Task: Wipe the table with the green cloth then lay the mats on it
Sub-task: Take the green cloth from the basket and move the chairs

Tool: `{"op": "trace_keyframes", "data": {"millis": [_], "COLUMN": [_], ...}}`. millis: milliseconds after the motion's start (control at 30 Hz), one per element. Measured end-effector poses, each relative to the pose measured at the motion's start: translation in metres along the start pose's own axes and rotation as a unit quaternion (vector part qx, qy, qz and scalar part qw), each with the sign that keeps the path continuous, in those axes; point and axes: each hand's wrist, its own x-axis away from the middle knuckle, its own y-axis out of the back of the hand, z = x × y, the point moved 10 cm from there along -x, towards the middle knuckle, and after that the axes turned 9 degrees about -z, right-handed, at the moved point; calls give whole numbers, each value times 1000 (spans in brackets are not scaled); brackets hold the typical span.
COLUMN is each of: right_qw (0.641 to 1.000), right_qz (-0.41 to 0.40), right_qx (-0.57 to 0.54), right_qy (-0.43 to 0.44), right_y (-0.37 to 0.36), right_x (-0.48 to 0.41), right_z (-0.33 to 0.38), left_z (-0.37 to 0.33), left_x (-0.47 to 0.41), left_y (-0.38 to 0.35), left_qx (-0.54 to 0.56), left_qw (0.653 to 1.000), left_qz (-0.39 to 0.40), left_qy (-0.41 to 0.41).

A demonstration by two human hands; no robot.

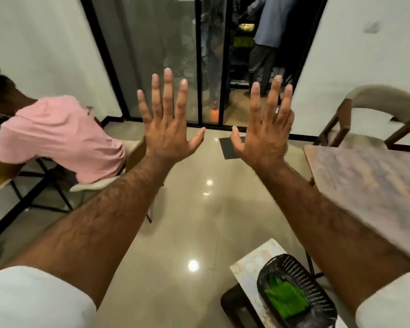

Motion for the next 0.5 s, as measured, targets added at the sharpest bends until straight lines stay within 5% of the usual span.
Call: {"op": "trace_keyframes", "data": {"millis": [200,500], "right_qw": [998,986], "right_qz": [-21,6], "right_qx": [49,122], "right_qy": [-31,-114], "right_y": [-71,-225], "right_x": [-52,-130], "right_z": [-8,-92], "left_z": [4,-82], "left_x": [-63,-174], "left_y": [-104,-294], "left_qx": [62,141], "left_qw": [997,983], "left_qz": [-12,4], "left_qy": [-41,-116]}}
